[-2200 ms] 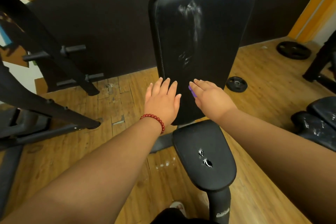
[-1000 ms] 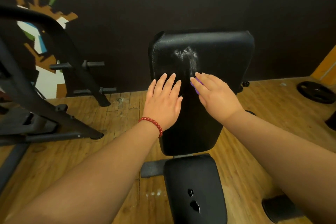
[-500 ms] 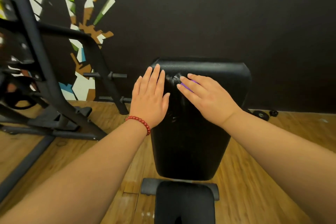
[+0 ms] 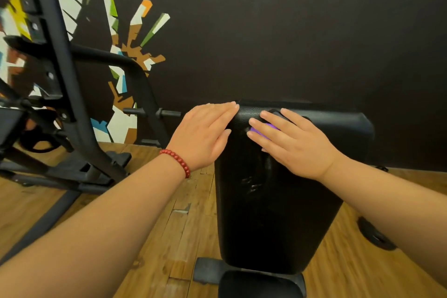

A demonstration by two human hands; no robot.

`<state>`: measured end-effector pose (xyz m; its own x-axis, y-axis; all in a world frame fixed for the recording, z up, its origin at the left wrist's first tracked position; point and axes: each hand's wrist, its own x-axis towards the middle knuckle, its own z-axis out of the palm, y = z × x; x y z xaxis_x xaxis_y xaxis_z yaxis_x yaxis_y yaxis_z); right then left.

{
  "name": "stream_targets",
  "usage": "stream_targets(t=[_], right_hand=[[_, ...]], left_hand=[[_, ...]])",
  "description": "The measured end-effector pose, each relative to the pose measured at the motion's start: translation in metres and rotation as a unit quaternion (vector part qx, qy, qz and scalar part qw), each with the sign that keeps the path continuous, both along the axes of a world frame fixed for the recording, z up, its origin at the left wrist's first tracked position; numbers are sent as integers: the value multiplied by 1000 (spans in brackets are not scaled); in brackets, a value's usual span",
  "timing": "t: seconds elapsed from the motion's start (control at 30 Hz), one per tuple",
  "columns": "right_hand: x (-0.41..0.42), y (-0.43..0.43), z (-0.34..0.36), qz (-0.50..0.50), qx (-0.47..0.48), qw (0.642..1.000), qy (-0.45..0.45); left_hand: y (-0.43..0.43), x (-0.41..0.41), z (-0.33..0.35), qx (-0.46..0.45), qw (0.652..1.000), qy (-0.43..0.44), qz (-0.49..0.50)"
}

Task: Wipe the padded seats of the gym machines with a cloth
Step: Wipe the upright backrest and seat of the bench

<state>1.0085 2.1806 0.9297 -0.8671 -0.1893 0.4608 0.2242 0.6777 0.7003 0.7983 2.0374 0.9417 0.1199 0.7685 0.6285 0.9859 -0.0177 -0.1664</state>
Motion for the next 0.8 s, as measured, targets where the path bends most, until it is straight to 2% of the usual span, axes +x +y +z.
stream_targets(t=[0.13,0.27,0.43,0.67,0.8], right_hand=[[-13,-2,3,27,-7,1000,-8],[-17,-4,7,31,-24,998,-48],[10,9,10,38,-10,995,-87],[-34,-7,13,51,-5,995,-81],[-7,5,13,49,-10,993,-105]], left_hand=[[11,-15,4,-61,996,-51,-37],[18,-23,-7,-55,987,-123,-86],[27,-32,-16,-48,982,-132,-126],[38,-36,-26,-28,976,-162,-146],[37,-36,-27,-26,969,-174,-174]])
